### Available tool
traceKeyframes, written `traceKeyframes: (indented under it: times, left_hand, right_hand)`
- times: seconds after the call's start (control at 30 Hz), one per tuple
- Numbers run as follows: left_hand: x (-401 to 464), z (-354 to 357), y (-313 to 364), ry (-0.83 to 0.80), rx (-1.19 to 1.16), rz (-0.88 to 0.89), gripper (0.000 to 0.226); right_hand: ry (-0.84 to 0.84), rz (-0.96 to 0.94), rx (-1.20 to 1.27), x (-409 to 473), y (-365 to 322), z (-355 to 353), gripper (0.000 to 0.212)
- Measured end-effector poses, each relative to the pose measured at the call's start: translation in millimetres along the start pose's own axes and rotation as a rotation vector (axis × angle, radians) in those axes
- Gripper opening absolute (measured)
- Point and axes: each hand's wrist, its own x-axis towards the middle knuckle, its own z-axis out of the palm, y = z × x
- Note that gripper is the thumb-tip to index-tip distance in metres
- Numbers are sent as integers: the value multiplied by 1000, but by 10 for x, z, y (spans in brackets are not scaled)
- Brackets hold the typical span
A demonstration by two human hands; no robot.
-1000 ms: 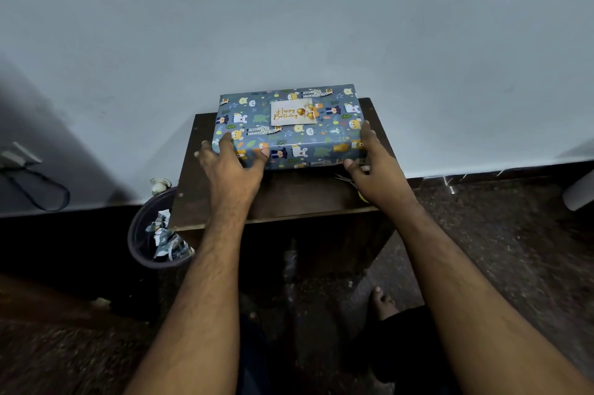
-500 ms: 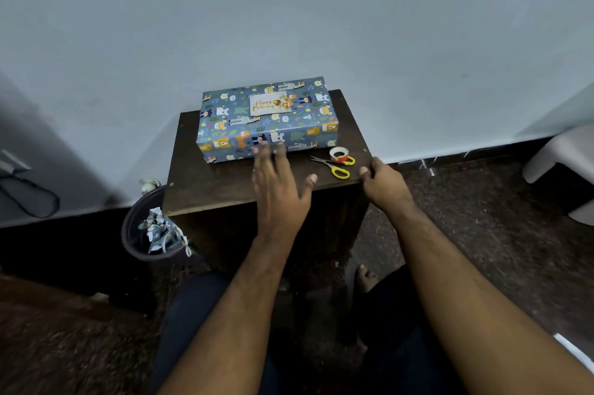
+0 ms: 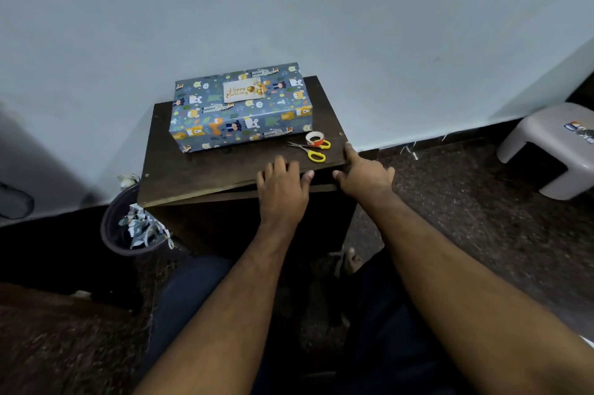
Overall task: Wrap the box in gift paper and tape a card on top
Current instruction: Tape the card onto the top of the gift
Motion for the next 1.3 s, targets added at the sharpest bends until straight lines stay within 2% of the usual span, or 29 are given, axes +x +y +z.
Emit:
traceKeyframes:
  times: [0.07,0.2,0.27,0.33,0.43,0.6,0.87,1.03,1.1,1.2,1.3]
  left_hand:
    - [21,-8,-17,-51,17,-18,32]
    - [98,-75,-81,-211,-26,-94,72]
    - [154,-133,-118,-351,-61,-122,94]
    - [192,-192,-151,-523,-48,-120,119]
    - [190,-225,-169,-720,62,-78,141]
    - [70,-299,-184,-872,220,-35,155]
    - [-193,-427,-400,-824,247,88,164]
    - [-203,-447,-446,-842,253,124,168]
    - [-191,-440,-445,-795,142,85,162]
    - [-100,-415,-431,-556,31,43,133]
    - [53,-395,-428,-422,17,34,113]
  right_hand:
    - [-43,-8,-59,-20,6,36,95]
    - [18,-76,-242,-94,-41,84,118]
    - [54,-91,-314,-148,-61,117,127]
    - [38,-107,-328,-203,-93,191,134]
    - [-11,-108,-278,-305,-166,272,148]
    - [27,-141,-271,-484,-292,295,149]
    - [43,-256,-254,-645,-419,262,141]
    - [40,-241,-186,-596,-478,334,136]
    - [49,-248,-154,-542,-510,352,134]
    - [81,-252,-112,-430,-552,341,128]
    - [124,-249,-49,-315,-538,310,114]
